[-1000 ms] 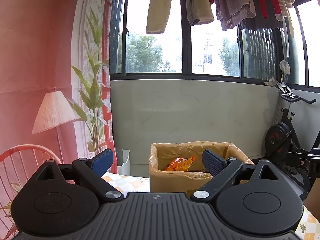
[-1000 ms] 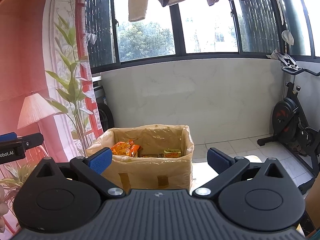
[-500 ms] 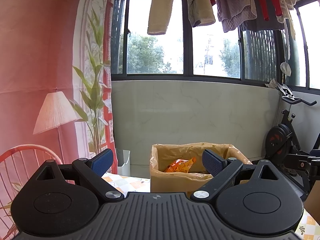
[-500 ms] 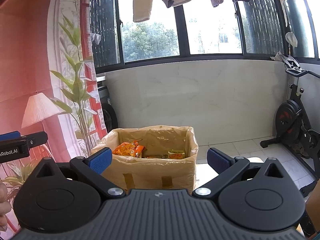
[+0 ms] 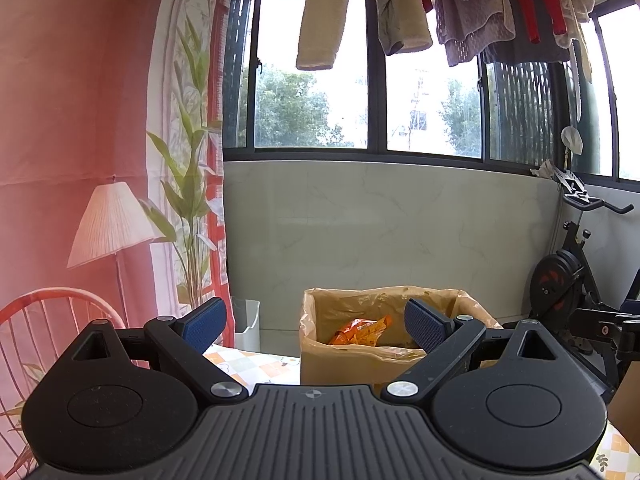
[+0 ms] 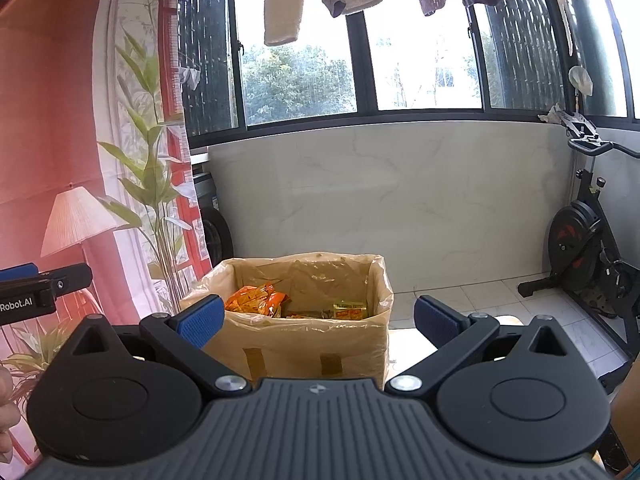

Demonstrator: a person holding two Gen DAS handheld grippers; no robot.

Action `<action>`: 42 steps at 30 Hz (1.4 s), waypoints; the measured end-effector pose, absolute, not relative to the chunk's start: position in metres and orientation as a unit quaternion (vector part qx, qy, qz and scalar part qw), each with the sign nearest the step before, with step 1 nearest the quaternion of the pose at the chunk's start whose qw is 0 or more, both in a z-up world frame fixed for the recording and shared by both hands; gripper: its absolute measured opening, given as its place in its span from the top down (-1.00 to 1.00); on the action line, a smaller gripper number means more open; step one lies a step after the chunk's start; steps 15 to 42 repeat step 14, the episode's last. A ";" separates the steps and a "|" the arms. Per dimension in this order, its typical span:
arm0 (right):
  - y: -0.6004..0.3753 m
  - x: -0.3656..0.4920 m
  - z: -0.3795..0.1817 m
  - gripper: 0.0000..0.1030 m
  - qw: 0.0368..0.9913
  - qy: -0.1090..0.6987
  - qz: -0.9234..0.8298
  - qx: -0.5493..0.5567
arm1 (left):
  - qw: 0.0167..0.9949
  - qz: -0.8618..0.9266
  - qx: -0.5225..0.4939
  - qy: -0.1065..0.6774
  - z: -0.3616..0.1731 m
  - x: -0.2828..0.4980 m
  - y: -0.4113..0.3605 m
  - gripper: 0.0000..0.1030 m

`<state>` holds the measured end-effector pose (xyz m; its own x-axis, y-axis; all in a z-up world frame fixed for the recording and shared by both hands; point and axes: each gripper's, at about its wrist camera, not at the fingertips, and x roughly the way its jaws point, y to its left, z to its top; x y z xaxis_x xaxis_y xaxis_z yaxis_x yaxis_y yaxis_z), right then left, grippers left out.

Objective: Organize snacks

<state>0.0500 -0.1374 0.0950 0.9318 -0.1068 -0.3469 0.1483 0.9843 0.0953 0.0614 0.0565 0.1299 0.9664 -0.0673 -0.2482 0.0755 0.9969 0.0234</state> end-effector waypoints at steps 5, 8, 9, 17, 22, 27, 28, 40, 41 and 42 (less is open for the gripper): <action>-0.138 0.050 0.095 -1.00 0.981 0.174 -0.065 0.060 | 0.991 -0.038 0.014 0.126 0.130 0.063 0.057 -0.88; -0.138 0.050 0.096 -1.00 0.981 0.173 -0.064 0.060 | 0.991 -0.038 0.014 0.125 0.130 0.063 0.058 -0.88; -0.137 0.050 0.095 -1.00 0.981 0.173 -0.065 0.060 | 0.991 -0.038 0.013 0.125 0.130 0.062 0.057 -0.88; -0.136 0.050 0.095 -1.00 0.981 0.174 -0.065 0.060 | 0.991 -0.039 0.013 0.126 0.129 0.062 0.057 -0.88; -0.136 0.050 0.095 -1.00 0.981 0.174 -0.065 0.060 | 0.991 -0.039 0.013 0.126 0.129 0.062 0.057 -0.88; -0.136 0.050 0.095 -1.00 0.981 0.174 -0.065 0.060 | 0.991 -0.039 0.013 0.126 0.129 0.062 0.057 -0.88; -0.136 0.050 0.095 -1.00 0.981 0.174 -0.065 0.060 | 0.991 -0.039 0.013 0.126 0.129 0.062 0.057 -0.88; -0.136 0.050 0.095 -1.00 0.981 0.174 -0.065 0.060 | 0.991 -0.039 0.013 0.126 0.129 0.062 0.057 -0.88; -0.136 0.050 0.095 -1.00 0.981 0.174 -0.065 0.060 | 0.991 -0.039 0.013 0.126 0.129 0.062 0.057 -0.88; -0.136 0.050 0.095 -1.00 0.981 0.174 -0.065 0.060 | 0.991 -0.039 0.013 0.126 0.129 0.062 0.057 -0.88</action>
